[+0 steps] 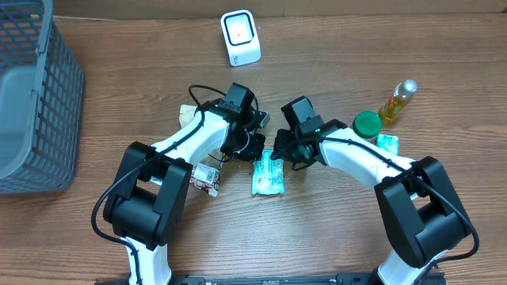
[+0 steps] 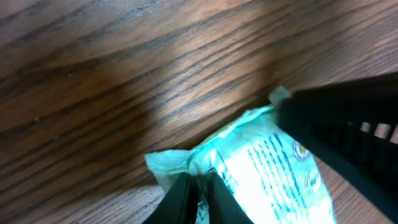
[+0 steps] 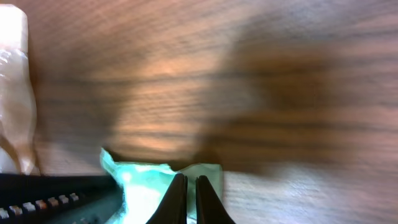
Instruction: Scan the item barcode
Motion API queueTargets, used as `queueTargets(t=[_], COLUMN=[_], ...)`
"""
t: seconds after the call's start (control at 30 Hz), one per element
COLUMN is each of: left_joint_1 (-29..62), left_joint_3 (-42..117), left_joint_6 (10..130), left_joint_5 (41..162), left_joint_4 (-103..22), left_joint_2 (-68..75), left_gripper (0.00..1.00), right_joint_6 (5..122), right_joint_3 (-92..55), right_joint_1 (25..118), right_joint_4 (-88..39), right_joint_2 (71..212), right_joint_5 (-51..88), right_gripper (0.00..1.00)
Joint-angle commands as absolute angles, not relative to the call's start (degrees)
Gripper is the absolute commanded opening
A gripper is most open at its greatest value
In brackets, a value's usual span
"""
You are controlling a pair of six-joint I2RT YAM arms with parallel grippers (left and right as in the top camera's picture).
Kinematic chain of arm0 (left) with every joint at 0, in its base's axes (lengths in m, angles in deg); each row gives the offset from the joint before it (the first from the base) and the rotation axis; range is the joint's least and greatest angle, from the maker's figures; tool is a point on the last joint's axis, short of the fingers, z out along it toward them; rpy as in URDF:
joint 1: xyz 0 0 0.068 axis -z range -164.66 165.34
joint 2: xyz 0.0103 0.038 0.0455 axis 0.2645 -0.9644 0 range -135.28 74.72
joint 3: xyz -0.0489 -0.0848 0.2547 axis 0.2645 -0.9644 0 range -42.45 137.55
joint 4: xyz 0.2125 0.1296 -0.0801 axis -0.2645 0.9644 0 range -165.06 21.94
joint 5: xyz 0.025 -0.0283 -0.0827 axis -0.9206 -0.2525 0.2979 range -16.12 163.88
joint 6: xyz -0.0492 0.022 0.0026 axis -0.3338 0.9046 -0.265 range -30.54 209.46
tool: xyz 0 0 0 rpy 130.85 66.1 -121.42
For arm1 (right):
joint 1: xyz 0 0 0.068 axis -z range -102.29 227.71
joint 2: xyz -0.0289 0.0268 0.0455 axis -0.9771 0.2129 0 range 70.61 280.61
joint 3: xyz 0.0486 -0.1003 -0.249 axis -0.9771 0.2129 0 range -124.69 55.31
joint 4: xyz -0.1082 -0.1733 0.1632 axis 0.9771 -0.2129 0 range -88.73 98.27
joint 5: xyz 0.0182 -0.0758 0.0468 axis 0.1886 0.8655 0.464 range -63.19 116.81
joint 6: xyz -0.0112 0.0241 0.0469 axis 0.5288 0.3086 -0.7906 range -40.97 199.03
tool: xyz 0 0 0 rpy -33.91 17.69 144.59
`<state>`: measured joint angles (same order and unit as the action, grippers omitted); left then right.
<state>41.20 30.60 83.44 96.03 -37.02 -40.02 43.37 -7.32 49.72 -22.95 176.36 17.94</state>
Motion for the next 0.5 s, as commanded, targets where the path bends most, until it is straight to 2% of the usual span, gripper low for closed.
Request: queueTargets(t=[0.0, 0.3, 0.47], left_joint_1=[41.7, 41.6, 41.6], left_joint_3=[28.5, 32.4, 33.9], left_joint_6=[83.0, 82.1, 82.1], left_joint_5=[94.5, 96.9, 100.7], left_joint_4=[-36.3, -35.6, -35.8], left_joint_2=[-41.1, -35.6, -34.1], left_gripper=[0.1, 0.13, 0.1], right_joint_6=[46.9, 48.0, 48.0], right_joint_3=[-12.7, -14.4, -11.3], right_joint_1=[51.8, 52.6, 51.8], right_joint_4=[-28.4, -45.7, -47.6], right_joint_2=[172.1, 166.4, 166.5], right_joint_5=[16.0, 12.5, 8.7], right_gripper=[0.04, 0.04, 0.04])
